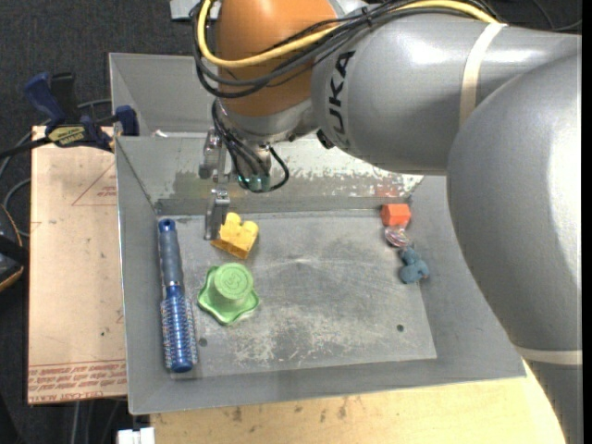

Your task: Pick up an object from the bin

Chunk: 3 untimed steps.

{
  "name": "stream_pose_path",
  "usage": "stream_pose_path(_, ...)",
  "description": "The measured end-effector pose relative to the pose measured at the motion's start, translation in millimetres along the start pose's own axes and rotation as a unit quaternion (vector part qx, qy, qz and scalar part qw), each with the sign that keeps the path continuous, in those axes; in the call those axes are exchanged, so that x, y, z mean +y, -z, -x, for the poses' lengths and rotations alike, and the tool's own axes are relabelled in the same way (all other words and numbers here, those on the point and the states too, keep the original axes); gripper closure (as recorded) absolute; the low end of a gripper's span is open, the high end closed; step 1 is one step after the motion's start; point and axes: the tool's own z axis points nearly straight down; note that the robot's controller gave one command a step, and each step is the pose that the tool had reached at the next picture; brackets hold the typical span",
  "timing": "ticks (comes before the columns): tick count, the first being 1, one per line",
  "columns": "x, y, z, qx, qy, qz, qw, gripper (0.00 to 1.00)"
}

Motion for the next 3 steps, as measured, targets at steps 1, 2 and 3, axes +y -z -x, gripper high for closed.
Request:
stream_pose_path(1, -69, -91, -9.9, -0.0097, 0.035, 0.002, 0.9993, 0.00)
stream_pose_path(2, -67, -100, -6.8, -0.0130, 0.048, 0.002, 0.9988, 0.00)
stream_pose_path(3, -57, -139, -3.1, -0.0080, 0.046, 0.001, 0.9989, 0.00)
